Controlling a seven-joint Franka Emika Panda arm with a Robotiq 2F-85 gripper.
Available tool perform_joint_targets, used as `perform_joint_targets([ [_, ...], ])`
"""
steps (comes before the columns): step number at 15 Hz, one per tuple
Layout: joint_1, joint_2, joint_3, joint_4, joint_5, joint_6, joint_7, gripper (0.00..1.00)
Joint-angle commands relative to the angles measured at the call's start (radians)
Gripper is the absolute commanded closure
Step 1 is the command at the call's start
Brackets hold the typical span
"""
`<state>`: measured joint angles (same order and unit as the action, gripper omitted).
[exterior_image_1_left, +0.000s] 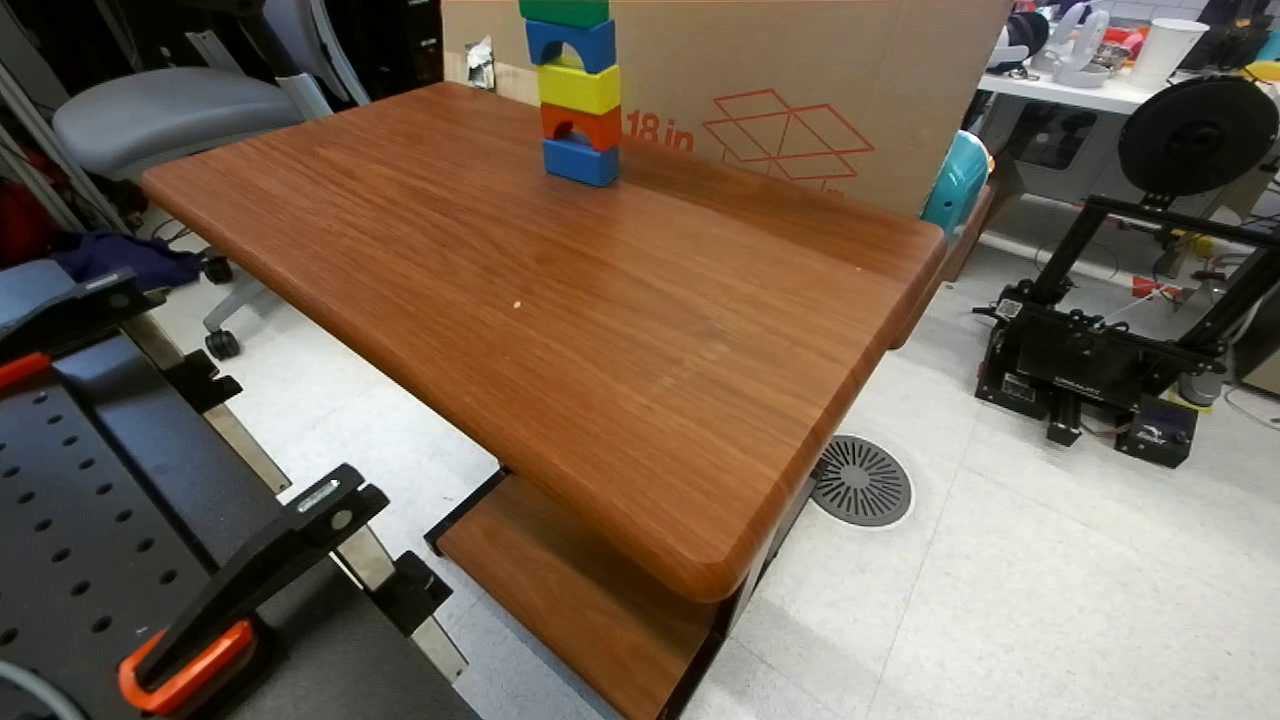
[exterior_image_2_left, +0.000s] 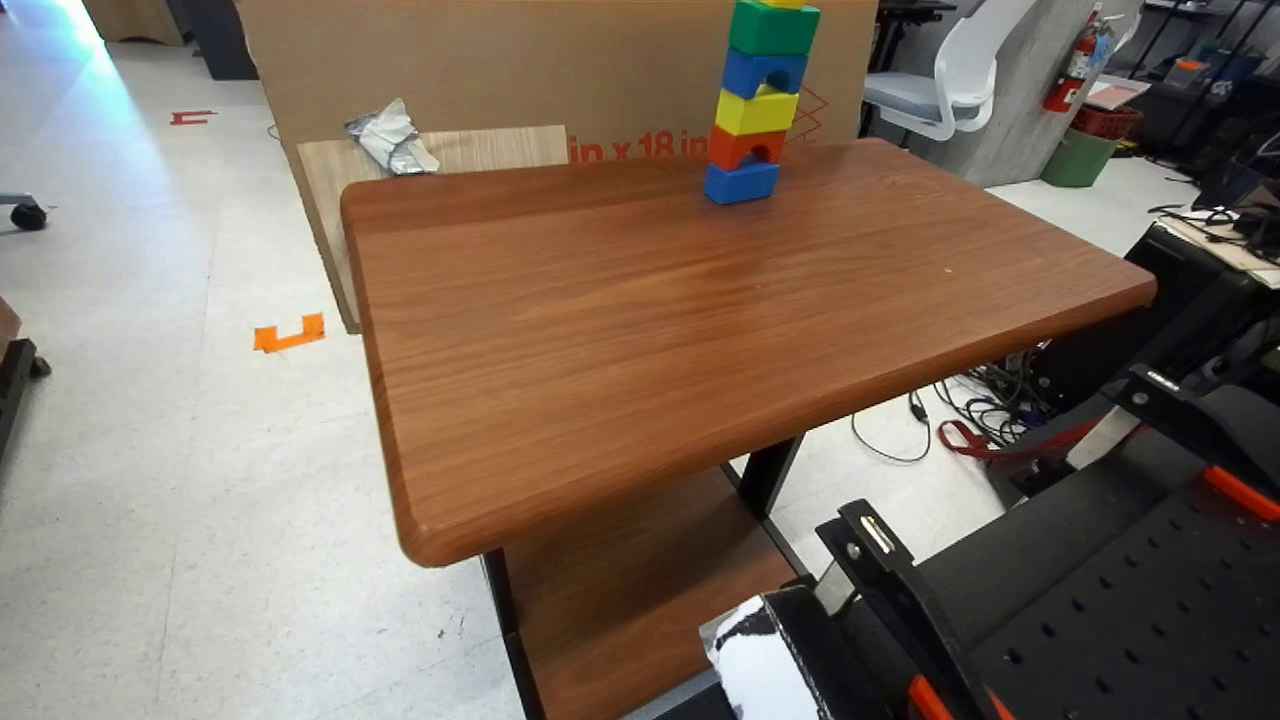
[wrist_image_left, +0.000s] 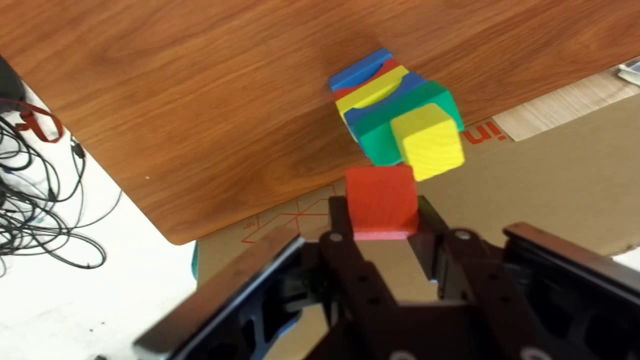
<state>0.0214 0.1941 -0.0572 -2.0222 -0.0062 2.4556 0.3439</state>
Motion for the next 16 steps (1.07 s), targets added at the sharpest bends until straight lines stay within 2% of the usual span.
perform_joint_targets([
  [1,-0.046,-0.032,-0.023,-0.083,0.033,0.05,-0.027,0.92],
  [6,-0.079,0.064,-0.079,-0.111,0.006,0.173,0.053,0.92],
  [9,-0.063,0.157,-0.131,-0.101,-0.021,0.23,0.135,0.92],
  [16,-0.016,0.37,-0.174,-0.009,0.009,0.243,0.238,0.92],
])
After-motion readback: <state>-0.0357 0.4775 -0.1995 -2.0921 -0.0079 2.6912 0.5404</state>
